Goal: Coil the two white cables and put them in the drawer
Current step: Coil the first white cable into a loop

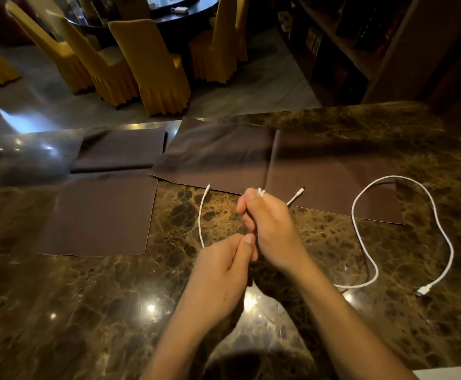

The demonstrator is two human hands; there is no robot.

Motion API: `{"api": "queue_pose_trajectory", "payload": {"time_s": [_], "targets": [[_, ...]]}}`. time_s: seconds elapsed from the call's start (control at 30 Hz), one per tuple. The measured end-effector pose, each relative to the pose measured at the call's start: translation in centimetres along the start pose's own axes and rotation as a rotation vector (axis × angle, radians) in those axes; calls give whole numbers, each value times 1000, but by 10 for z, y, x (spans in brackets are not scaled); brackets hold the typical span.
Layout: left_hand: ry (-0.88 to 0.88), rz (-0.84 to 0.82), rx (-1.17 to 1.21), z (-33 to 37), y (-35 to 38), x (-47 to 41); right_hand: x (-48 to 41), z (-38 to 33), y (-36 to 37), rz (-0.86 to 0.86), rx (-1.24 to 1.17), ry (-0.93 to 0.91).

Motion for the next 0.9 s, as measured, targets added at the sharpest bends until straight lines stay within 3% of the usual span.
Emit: {"api": "queue_pose_trajectory", "payload": {"time_s": [0.4,0.9], "targets": [[103,5,-186,24,-40,0,28,19,21,-82,161,11],[297,217,-49,14,-61,-33,57,3,51,-237,-90,154]]}}
Point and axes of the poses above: each hand's wrist, its own x-axis away from the middle knuckle, its own y-axis out of the palm, z = x × y, the point moved 3 cm from there along -x, towards the middle knuckle, and after that the axes turned 1 degree about -y, right-handed, at the moved point
